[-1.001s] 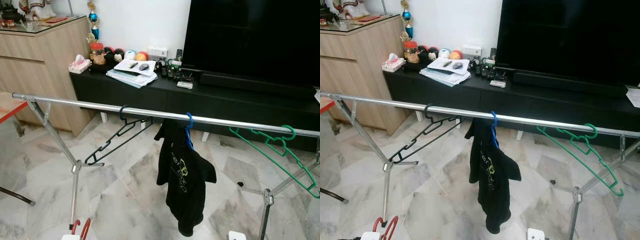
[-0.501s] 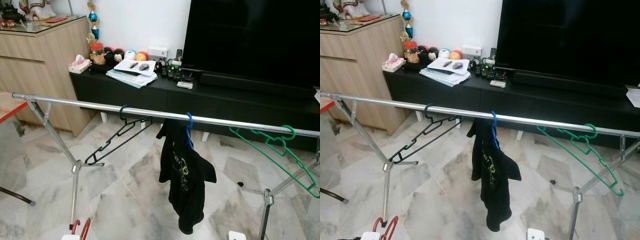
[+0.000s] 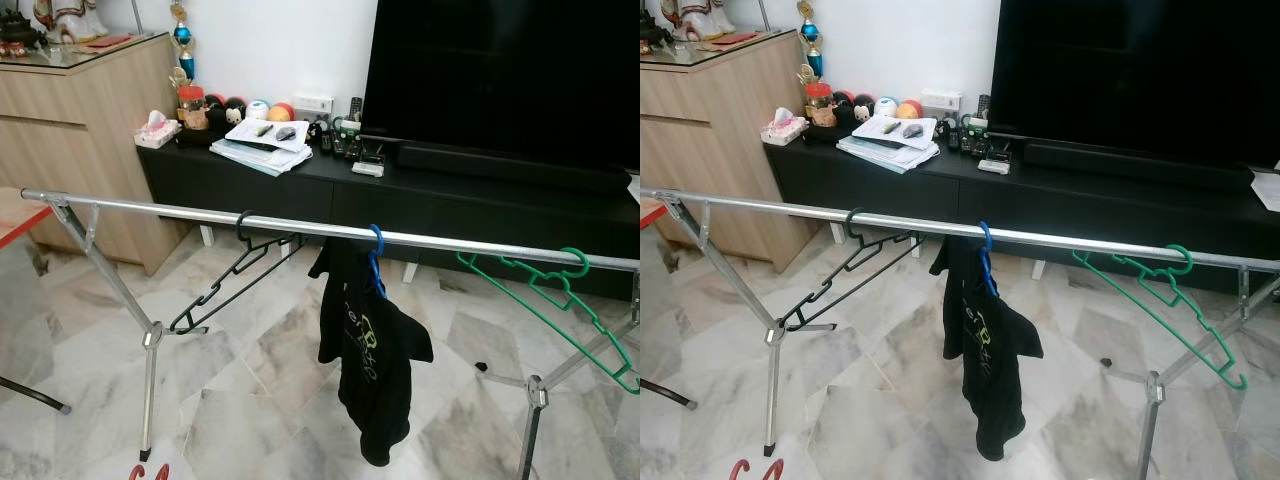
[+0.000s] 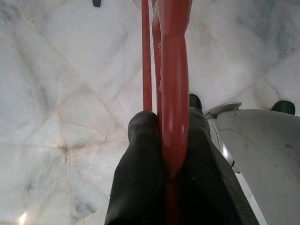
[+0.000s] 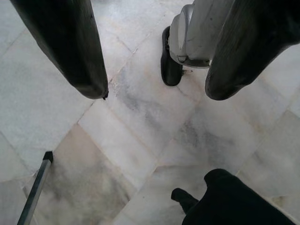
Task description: Hang hanger
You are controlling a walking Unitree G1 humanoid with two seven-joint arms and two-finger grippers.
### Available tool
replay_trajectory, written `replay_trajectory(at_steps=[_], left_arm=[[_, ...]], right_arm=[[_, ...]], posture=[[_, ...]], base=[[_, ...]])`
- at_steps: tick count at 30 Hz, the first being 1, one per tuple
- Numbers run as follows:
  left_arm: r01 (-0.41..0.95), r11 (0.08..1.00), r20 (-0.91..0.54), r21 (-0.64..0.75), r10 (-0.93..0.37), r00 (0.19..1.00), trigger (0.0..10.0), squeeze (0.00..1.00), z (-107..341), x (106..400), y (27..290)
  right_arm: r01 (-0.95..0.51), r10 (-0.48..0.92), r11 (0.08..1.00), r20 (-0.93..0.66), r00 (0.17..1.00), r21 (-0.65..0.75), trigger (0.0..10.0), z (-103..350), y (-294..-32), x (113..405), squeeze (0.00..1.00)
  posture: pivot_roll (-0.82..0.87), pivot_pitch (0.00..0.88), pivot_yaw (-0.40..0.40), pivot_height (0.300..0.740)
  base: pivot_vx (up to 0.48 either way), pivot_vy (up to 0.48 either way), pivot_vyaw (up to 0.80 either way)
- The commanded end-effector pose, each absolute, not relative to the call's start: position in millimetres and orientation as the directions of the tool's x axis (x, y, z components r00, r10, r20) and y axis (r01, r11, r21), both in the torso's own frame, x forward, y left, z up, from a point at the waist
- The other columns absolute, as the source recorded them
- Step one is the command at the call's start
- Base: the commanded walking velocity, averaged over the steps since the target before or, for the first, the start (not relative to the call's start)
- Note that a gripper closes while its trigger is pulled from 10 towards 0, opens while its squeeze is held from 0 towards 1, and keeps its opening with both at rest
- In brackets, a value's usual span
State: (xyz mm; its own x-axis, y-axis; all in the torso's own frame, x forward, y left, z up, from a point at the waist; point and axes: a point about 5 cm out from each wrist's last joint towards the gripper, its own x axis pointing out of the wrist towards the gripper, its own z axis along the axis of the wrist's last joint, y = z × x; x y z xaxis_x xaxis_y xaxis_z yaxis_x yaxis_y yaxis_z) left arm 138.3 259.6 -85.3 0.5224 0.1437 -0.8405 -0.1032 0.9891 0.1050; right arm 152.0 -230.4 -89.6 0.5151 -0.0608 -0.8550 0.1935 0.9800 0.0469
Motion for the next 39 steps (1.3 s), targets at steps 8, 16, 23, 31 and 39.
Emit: replay_trajectory(at_steps=[8, 16, 23, 31, 39], left_arm=[[-0.027, 0.993, -0.714, 0.112, 0.100, 0.693, 10.0, 0.00, -63, 186, 253], [0.020, 0.987, -0.452, 0.157, 0.054, 0.891, 10.0, 0.00, -18, 242, 252], [0.151, 0.978, -0.252, 0.143, -0.112, 0.961, 10.0, 0.00, 16, 279, 213], [0.163, 0.982, -0.248, 0.100, -0.134, 0.959, 10.0, 0.00, 7, 265, 204], [0.182, 0.978, -0.287, 0.098, -0.147, 0.946, 10.0, 0.00, 2, 259, 204]], right_arm=[[0.205, -0.059, 0.977, -0.848, 0.526, 0.060, 10.0, -88, -231, 156, 0.00], [0.200, -0.063, 0.978, -0.840, 0.540, 0.056, 10.0, -84, -233, 164, 0.00], [0.201, -0.058, 0.977, -0.829, 0.556, 0.067, 10.0, -82, -232, 168, 0.00], [0.237, -0.070, 0.969, -0.837, 0.543, 0.073, 10.0, -84, -231, 165, 0.00], [0.222, -0.067, 0.973, -0.842, 0.536, 0.064, 10.0, -85, -230, 164, 0.00]], posture=[[0.04, 0.000, -0.033, 0.740], [0.07, 0.000, -0.060, 0.740], [0.05, 0.000, -0.048, 0.740], [0.05, 0.000, -0.032, 0.740], [0.05, 0.000, -0.031, 0.740]], base=[[0.000, 0.000, 0.00], [0.000, 0.000, 0.00], [0.000, 0.000, 0.00], [0.000, 0.000, -0.19], [0.000, 0.000, -0.77]])
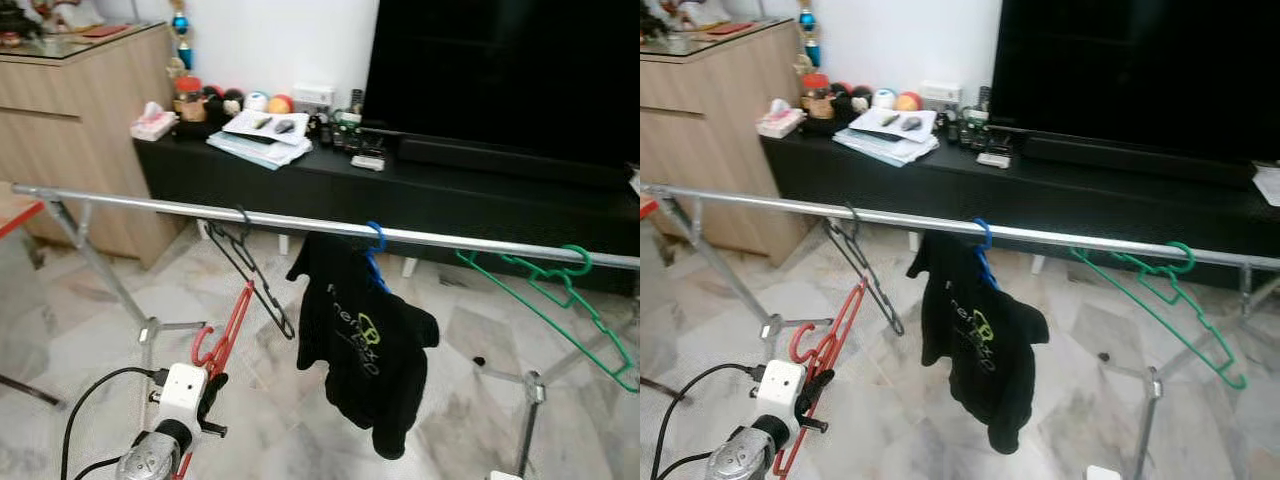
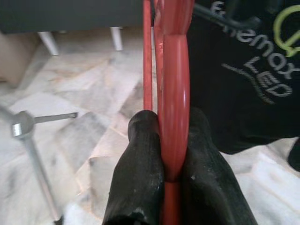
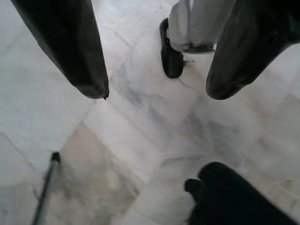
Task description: Hang hanger
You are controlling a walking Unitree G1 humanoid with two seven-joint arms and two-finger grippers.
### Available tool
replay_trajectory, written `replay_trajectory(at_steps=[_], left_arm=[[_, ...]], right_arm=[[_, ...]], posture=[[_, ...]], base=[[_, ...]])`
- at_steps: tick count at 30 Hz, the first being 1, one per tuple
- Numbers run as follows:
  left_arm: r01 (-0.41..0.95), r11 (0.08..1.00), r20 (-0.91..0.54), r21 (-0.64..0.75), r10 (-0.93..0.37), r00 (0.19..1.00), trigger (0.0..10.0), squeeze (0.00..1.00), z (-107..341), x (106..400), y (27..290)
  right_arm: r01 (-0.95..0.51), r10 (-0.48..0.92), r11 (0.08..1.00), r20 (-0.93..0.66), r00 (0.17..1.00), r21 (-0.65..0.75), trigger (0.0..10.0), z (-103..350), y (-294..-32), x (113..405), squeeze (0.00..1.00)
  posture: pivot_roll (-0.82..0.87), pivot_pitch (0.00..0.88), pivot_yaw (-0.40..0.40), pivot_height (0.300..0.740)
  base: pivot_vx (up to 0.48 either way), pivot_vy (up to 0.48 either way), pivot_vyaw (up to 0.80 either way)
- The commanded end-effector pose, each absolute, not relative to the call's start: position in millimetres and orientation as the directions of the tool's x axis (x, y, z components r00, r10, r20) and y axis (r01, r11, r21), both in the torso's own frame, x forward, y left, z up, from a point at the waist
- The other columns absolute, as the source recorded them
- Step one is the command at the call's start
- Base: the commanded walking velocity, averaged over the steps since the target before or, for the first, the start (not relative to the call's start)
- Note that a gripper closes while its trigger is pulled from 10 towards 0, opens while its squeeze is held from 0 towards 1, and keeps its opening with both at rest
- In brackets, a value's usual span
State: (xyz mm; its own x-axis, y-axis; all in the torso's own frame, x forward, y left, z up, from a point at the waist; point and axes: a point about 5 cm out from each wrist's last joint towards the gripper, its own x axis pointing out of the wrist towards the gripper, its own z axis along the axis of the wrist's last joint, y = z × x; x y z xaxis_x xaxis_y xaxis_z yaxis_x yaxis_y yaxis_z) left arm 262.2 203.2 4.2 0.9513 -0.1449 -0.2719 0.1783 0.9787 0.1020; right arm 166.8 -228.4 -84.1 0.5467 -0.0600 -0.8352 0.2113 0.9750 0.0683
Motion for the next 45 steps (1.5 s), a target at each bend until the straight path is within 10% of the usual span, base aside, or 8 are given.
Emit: replay_trajectory(at_steps=[1, 22, 27, 36, 45], left_arm=[[0.184, 0.977, -0.310, 0.104, -0.144, 0.940, 10.0, 0.00, -2, 256, 206], [0.421, 0.890, -0.547, 0.176, -0.267, 0.793, 10.0, 0.00, -25, 235, 215], [0.420, 0.894, -0.409, 0.156, -0.329, 0.851, 10.0, 0.00, -7, 245, 211], [0.665, 0.727, -0.441, 0.173, -0.547, 0.712, 10.0, 0.00, -2, 239, 192], [0.614, 0.772, -0.429, 0.167, -0.504, 0.750, 10.0, 0.00, -2, 240, 192]], right_arm=[[0.219, -0.065, 0.974, -0.842, 0.535, 0.064, 10.0, -85, -230, 164, 0.00], [0.196, -0.055, 0.979, -0.847, 0.529, 0.058, 10.0, -86, -228, 163, 0.00], [0.200, -0.056, 0.978, -0.846, 0.531, 0.061, 10.0, -86, -228, 163, 0.00], [0.201, -0.053, 0.978, -0.848, 0.527, 0.063, 10.0, -87, -226, 163, 0.00], [0.195, -0.052, 0.979, -0.850, 0.525, 0.061, 10.0, -87, -226, 163, 0.00]], posture=[[0.05, 0.000, -0.031, 0.740], [0.06, 0.000, -0.028, 0.740], [0.07, 0.000, -0.033, 0.740], [0.08, 0.000, -0.031, 0.740], [0.08, 0.000, -0.035, 0.740]], base=[[0.000, 0.000, -0.77], [0.000, 0.000, -0.22], [0.000, 0.000, 0.00], [0.000, 0.000, -0.16], [0.000, 0.000, -0.78]])
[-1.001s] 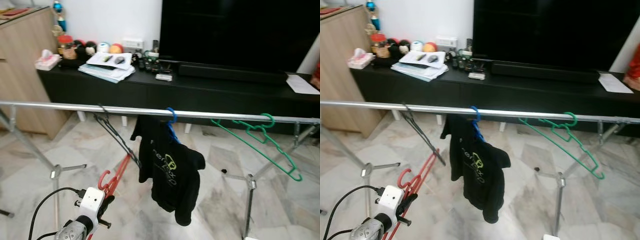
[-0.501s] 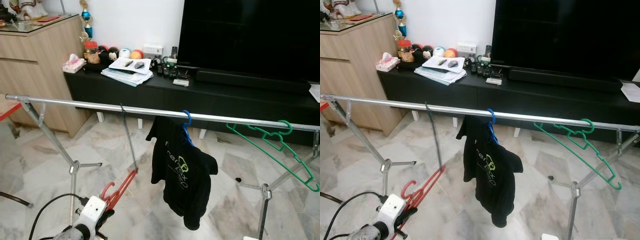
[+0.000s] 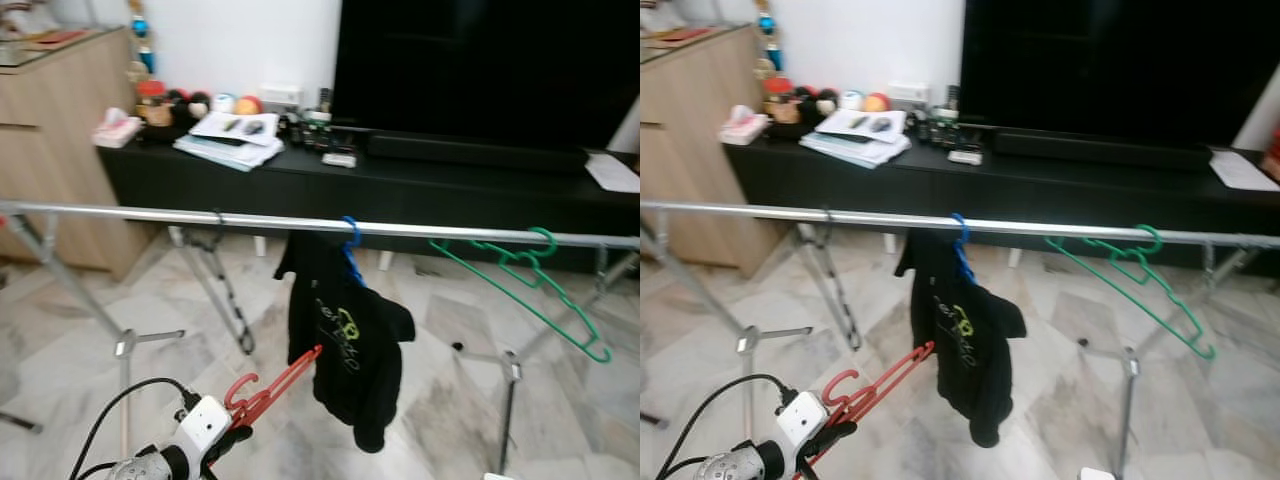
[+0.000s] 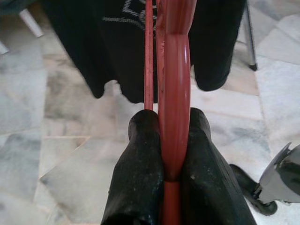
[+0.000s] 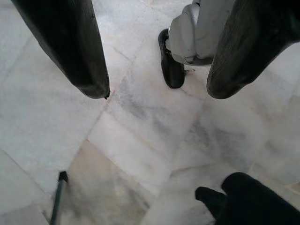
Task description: Hang hanger
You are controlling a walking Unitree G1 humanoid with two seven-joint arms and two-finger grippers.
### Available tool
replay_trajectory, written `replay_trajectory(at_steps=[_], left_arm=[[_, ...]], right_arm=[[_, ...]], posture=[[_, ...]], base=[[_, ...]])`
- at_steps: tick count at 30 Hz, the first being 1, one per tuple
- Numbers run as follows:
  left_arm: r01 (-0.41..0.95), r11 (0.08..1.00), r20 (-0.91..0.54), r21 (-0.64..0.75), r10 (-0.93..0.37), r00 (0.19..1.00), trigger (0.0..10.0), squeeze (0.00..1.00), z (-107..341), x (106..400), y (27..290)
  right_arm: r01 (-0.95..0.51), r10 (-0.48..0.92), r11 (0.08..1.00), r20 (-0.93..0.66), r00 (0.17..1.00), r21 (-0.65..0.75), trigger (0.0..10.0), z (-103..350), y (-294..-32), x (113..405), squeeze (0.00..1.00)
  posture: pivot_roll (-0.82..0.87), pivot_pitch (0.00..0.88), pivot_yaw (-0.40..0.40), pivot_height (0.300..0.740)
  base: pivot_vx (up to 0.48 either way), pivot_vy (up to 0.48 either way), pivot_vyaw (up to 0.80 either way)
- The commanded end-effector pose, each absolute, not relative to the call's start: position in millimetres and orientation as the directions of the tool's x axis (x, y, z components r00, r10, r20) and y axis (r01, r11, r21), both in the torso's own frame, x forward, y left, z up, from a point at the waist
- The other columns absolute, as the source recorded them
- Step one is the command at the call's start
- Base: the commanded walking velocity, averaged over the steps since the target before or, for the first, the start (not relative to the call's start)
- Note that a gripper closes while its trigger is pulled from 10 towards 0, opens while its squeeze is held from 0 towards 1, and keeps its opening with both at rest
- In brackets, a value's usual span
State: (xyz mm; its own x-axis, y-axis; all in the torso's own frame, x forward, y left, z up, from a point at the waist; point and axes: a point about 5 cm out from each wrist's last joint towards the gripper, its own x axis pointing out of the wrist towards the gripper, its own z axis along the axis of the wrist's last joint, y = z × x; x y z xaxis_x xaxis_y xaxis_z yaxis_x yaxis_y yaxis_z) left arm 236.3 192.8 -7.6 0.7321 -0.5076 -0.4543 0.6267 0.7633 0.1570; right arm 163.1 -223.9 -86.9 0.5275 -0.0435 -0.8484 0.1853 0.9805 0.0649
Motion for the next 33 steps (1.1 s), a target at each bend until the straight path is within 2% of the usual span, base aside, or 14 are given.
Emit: replay_trajectory(at_steps=[1, 4, 12, 18, 23, 25, 33], left_arm=[[0.613, 0.772, -0.423, 0.168, -0.505, 0.752, 10.0, 0.00, -1, 241, 191], [0.610, 0.773, -0.415, 0.177, -0.503, 0.758, 10.0, 0.00, 0, 242, 191], [0.570, 0.788, -0.371, 0.232, -0.470, 0.801, 10.0, 0.00, 11, 249, 189], [0.587, 0.736, -0.332, 0.338, -0.490, 0.806, 10.0, 0.00, 33, 261, 179], [0.600, 0.693, -0.382, 0.399, -0.469, 0.796, 10.0, 0.00, 43, 270, 175], [0.522, 0.749, -0.363, 0.407, -0.391, 0.845, 10.0, 0.00, 53, 278, 176], [0.404, 0.850, -0.278, 0.338, -0.320, 0.906, 10.0, 0.00, 84, 314, 159]], right_arm=[[0.194, -0.053, 0.979, -0.850, 0.524, 0.059, 10.0, -86, -226, 163, 0.00], [0.193, -0.054, 0.979, -0.849, 0.526, 0.057, 10.0, -86, -227, 164, 0.00], [0.197, -0.058, 0.979, -0.845, 0.532, 0.057, 10.0, -85, -227, 165, 0.00], [0.192, -0.059, 0.980, -0.845, 0.531, 0.053, 10.0, -85, -227, 166, 0.00], [0.190, -0.058, 0.980, -0.845, 0.531, 0.052, 10.0, -85, -227, 166, 0.00], [0.191, -0.058, 0.980, -0.844, 0.533, 0.053, 10.0, -85, -227, 167, 0.00], [0.194, -0.057, 0.980, -0.845, 0.532, 0.056, 10.0, -85, -225, 167, 0.00]], posture=[[0.08, 0.000, -0.036, 0.740], [0.08, 0.000, -0.038, 0.740], [0.08, 0.000, -0.038, 0.740], [0.08, 0.000, -0.042, 0.740], [0.08, 0.000, -0.039, 0.740], [0.08, 0.000, -0.036, 0.740], [0.07, 0.000, -0.027, 0.740]], base=[[0.000, 0.000, -0.77], [0.000, 0.000, -0.71], [0.000, 0.000, 0.00], [0.000, 0.000, 0.00], [0.000, 0.000, 0.00], [0.000, 0.000, 0.00], [0.000, 0.000, 0.00]])
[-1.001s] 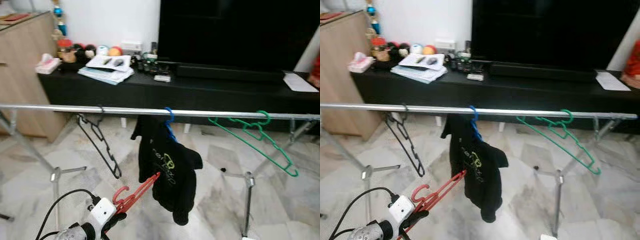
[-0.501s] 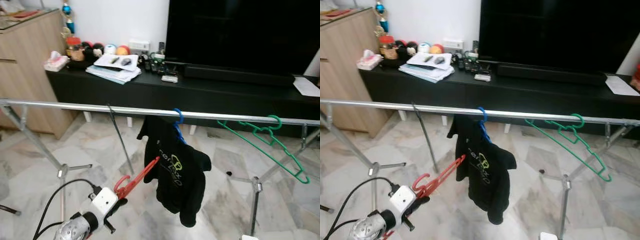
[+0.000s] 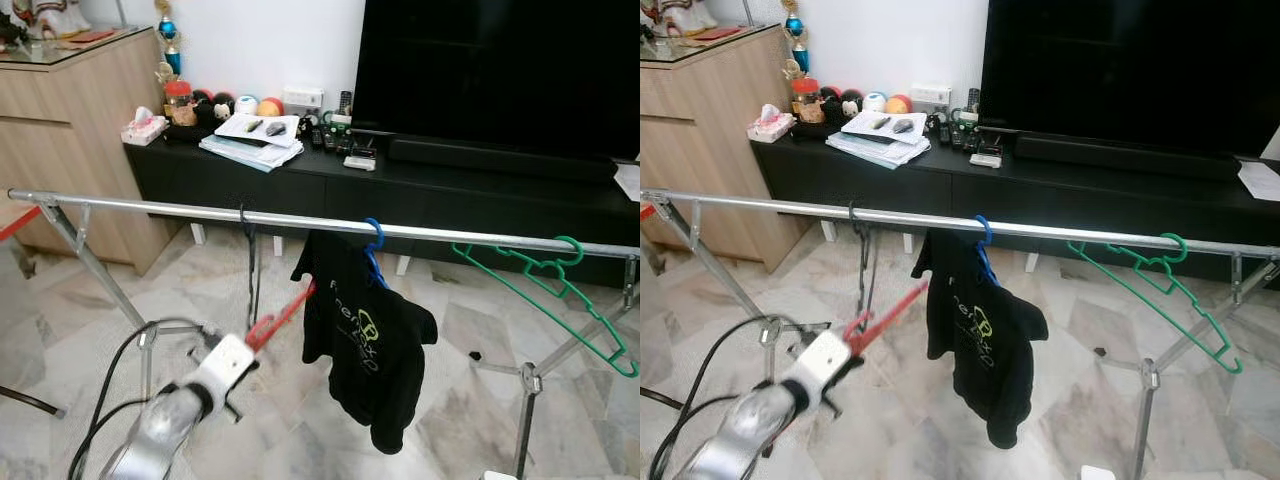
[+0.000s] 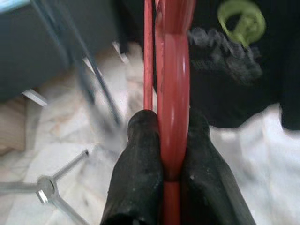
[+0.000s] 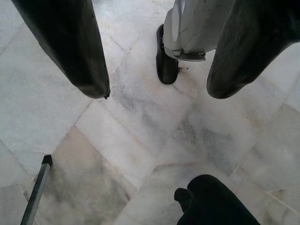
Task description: Hang hanger
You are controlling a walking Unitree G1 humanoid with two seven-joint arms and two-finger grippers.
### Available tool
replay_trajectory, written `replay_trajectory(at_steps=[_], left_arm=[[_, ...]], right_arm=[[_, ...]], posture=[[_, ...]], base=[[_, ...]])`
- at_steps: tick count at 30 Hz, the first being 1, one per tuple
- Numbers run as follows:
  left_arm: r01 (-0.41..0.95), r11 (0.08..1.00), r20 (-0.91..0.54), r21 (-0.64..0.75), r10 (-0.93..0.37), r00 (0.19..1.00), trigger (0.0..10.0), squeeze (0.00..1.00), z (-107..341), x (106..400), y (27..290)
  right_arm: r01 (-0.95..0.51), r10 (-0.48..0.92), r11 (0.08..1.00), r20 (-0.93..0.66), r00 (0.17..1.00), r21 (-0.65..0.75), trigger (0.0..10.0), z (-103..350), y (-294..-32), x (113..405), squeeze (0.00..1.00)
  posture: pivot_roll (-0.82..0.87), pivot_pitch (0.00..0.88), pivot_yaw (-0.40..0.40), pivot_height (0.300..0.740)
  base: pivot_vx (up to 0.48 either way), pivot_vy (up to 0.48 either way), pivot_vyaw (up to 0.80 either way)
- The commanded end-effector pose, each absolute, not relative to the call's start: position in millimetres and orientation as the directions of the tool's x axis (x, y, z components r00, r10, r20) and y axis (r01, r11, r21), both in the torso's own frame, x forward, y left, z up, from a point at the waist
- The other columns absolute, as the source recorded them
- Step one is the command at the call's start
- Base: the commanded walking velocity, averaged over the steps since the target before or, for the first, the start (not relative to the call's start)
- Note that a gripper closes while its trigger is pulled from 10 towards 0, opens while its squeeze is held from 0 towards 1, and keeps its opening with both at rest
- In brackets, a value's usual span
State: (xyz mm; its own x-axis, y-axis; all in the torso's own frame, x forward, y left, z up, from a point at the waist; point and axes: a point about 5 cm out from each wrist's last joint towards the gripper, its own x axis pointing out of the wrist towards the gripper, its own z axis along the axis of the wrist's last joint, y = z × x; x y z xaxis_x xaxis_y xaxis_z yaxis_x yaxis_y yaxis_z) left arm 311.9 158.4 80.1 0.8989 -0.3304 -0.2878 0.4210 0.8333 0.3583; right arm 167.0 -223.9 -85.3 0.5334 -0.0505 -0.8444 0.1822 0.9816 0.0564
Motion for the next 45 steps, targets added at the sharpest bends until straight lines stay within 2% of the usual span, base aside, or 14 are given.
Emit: replay_trajectory(at_steps=[1, 3, 12, 17, 21, 27, 45], left_arm=[[0.402, 0.855, -0.278, 0.328, -0.320, 0.906, 10.0, 0.00, 86, 320, 155], [0.400, 0.861, -0.287, 0.315, -0.315, 0.905, 10.0, 0.00, 91, 335, 143], [0.341, 0.919, -0.292, 0.197, -0.277, 0.915, 10.0, 0.00, 104, 365, 113], [0.316, 0.938, -0.327, 0.144, -0.257, 0.910, 10.0, 0.00, 108, 375, 104], [0.317, 0.941, -0.299, 0.118, -0.271, 0.915, 10.0, 0.00, 115, 380, 96], [0.278, 0.957, -0.312, 0.082, -0.240, 0.919, 10.0, 0.00, 114, 383, 100], [0.361, 0.926, -0.311, 0.113, -0.312, 0.898, 10.0, 0.00, 130, 392, 94]], right_arm=[[0.195, -0.057, 0.979, -0.845, 0.532, 0.057, 10.0, -85, -225, 167, 0.00], [0.202, -0.058, 0.978, -0.844, 0.534, 0.061, 10.0, -86, -223, 167, 0.00], [0.228, -0.070, 0.972, -0.845, 0.530, 0.063, 10.0, -87, -222, 164, 0.00], [0.246, -0.076, 0.967, -0.847, 0.526, 0.066, 10.0, -88, -221, 163, 0.00], [0.270, -0.084, 0.960, -0.848, 0.523, 0.072, 10.0, -89, -220, 160, 0.00], [0.293, -0.089, 0.953, -0.852, 0.516, 0.078, 10.0, -91, -218, 156, 0.00], [0.378, -0.125, 0.922, -0.864, 0.488, 0.081, 10.0, -100, -214, 133, 0.00]], posture=[[0.06, 0.000, -0.022, 0.740], [0.04, 0.000, -0.012, 0.740], [0.00, 0.000, 0.015, 0.740], [-0.03, 0.000, 0.031, 0.740], [-0.06, 0.009, 0.059, 0.740], [-0.08, 0.036, 0.088, 0.740], [-0.15, 0.152, 0.159, 0.740]], base=[[0.000, 0.000, 0.00], [0.000, 0.000, 0.00], [0.000, 0.000, 0.00], [0.000, 0.000, 0.00], [0.000, 0.000, 0.00], [0.000, 0.000, 0.00], [0.000, 0.000, 0.00]])
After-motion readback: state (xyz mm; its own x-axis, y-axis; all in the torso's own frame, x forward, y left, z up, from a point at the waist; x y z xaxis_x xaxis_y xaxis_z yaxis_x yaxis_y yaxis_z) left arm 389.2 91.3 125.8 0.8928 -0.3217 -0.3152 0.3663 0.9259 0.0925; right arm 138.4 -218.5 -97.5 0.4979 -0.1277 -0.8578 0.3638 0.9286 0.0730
